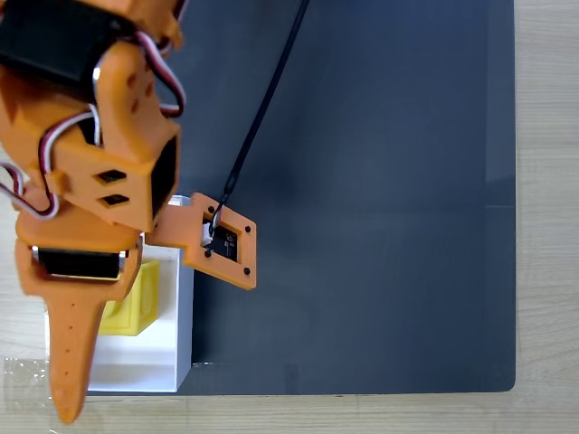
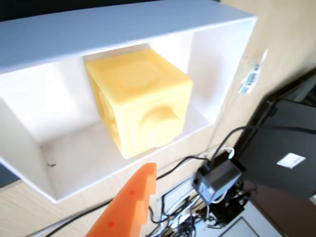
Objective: Grasp a yellow block and put it in the box
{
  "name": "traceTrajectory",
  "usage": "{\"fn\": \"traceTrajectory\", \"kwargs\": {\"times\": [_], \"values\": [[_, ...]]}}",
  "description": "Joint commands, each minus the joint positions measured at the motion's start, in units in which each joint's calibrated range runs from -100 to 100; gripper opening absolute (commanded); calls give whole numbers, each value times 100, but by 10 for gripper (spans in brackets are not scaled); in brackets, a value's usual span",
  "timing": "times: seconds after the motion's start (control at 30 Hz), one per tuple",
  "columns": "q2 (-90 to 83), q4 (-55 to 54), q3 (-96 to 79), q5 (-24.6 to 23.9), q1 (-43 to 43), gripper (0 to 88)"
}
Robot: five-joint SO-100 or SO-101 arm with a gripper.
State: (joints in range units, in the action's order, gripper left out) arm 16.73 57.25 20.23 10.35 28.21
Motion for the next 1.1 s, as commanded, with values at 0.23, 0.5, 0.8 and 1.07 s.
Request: {"fn": "traceTrajectory", "kwargs": {"times": [0.23,0.5,0.8,1.07], "values": [[-2868,2530,-373,-1093,-985,166],[-5961,2958,-3159,-1271,-1911,36],[-9800,1352,-8052,-1256,-2021,28],[-11520,1029,-10866,-899,-2450,36]]}}
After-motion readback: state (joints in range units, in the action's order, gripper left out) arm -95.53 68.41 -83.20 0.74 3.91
